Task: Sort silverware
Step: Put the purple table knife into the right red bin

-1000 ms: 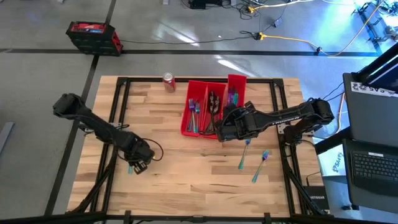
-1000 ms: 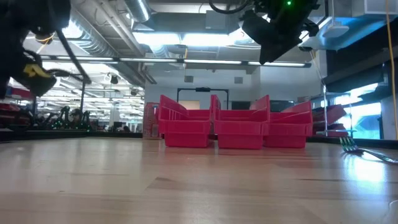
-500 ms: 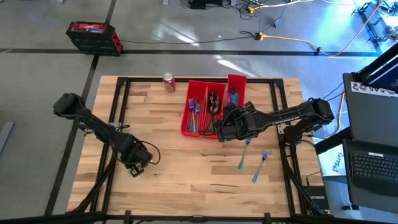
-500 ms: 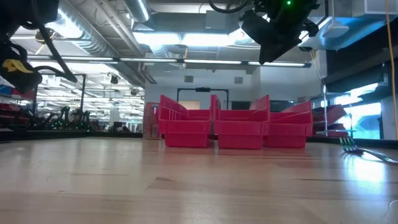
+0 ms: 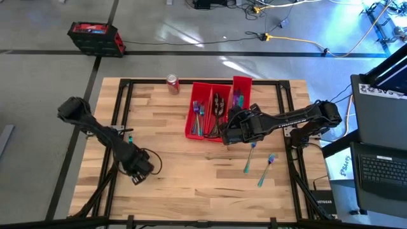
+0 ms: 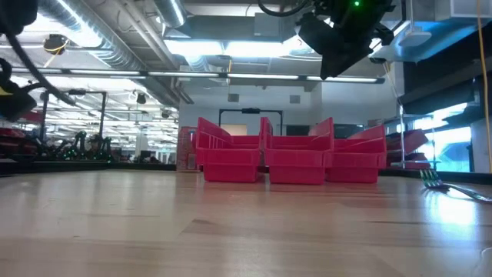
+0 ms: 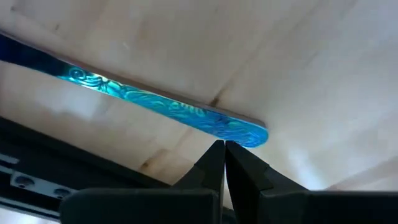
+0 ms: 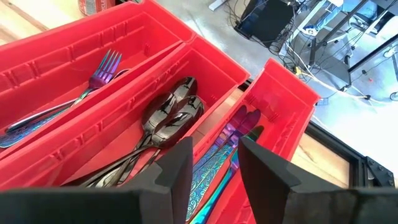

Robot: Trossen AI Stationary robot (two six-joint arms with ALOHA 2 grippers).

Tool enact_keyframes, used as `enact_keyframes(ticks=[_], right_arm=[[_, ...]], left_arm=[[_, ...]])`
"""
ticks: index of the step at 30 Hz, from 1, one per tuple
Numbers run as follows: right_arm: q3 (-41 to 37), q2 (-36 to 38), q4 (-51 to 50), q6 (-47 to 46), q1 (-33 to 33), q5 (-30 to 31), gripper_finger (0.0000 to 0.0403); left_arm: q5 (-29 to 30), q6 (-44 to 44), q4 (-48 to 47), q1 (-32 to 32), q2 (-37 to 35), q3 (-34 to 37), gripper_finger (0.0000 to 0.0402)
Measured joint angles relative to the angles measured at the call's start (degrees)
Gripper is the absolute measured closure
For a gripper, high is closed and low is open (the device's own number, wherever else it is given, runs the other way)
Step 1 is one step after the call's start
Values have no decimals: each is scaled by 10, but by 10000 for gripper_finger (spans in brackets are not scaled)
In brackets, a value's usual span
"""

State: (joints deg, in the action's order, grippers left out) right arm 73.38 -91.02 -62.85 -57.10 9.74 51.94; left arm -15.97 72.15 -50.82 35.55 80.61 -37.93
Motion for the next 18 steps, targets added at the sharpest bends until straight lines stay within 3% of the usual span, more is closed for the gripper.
enact_keyframes(ticks=[18], right_arm=[[0, 0, 0, 0, 0, 0, 291]], left_arm=[[26, 24, 90, 14, 27, -1, 402]])
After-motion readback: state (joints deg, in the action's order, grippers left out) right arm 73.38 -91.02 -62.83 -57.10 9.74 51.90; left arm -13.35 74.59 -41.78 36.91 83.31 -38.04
